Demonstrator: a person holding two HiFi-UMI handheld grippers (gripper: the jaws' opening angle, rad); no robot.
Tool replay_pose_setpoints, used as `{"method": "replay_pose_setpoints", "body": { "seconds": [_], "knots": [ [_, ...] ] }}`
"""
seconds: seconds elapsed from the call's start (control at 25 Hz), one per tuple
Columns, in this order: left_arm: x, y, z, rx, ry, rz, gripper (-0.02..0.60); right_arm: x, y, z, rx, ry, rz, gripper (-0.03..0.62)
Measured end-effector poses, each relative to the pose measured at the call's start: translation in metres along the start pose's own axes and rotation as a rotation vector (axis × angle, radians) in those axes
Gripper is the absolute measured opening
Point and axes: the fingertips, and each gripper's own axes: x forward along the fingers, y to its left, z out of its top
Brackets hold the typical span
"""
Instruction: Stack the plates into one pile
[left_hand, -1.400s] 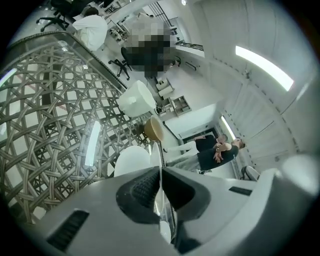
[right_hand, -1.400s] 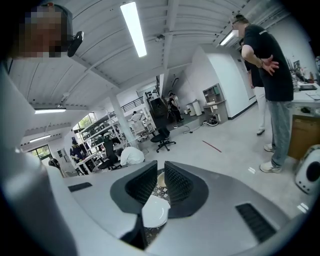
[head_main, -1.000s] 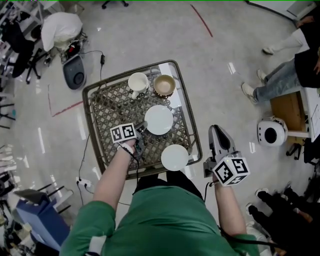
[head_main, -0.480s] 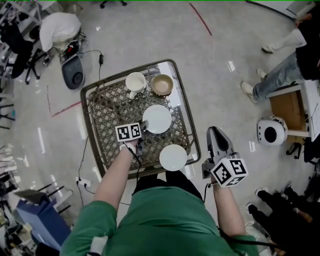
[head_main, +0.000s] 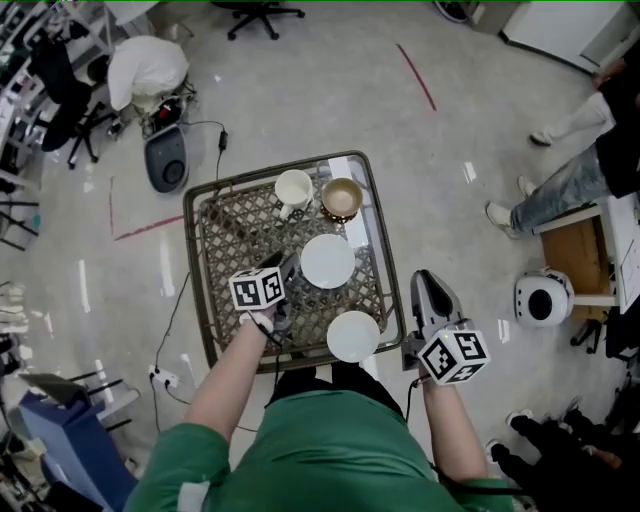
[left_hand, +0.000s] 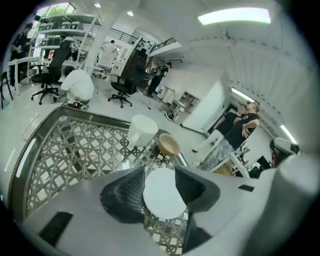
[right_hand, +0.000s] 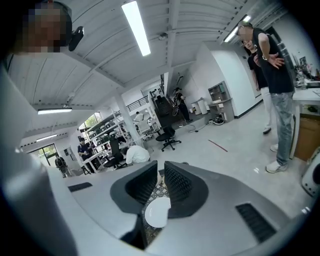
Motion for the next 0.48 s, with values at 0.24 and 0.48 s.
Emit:
{"method": "replay_pose_setpoints", "body": {
  "seconds": [0.24, 0.48],
  "knots": [
    [-0.063, -0.033, 0.047, 0.077, -0.158, -0.049, 0.196, 0.004, 0.031, 0.007, -0.028, -0.024, 0.049, 0.06],
    [-0.127, -0.06, 0.09, 0.238, -0.31, -0.037, 0.196, 0.006, 0.056, 0.013, -0.061, -0.059, 0.097, 0.06]
  ]
}}
